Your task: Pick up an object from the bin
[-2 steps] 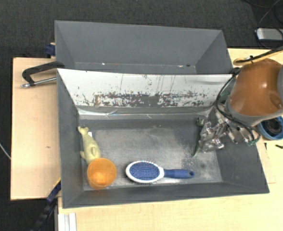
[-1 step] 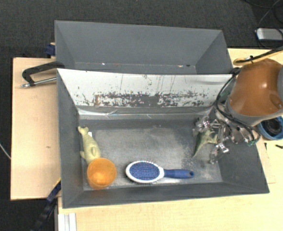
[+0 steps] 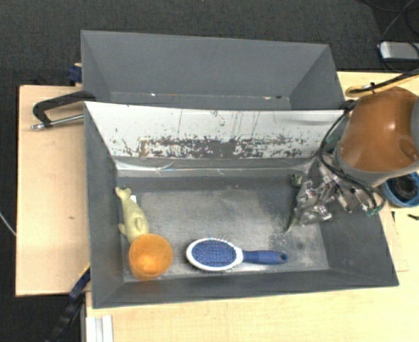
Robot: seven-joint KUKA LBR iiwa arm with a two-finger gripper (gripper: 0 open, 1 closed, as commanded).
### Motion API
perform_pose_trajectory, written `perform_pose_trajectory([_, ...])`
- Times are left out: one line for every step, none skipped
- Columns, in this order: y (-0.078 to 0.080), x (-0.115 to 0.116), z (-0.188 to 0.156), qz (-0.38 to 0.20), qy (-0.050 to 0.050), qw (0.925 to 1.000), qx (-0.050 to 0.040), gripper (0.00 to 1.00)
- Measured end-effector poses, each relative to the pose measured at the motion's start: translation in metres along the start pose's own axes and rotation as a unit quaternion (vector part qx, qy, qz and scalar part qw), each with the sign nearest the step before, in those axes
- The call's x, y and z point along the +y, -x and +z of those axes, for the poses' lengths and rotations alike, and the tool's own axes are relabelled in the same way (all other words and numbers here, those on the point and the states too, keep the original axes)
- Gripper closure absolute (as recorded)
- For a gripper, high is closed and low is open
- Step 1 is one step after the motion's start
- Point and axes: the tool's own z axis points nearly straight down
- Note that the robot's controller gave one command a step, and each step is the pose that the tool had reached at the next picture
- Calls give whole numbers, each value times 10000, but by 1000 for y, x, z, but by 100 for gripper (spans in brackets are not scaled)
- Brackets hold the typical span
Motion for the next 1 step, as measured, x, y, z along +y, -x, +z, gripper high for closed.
perform_pose_trajectory([0, 0, 0, 0, 0, 10000, 0, 0])
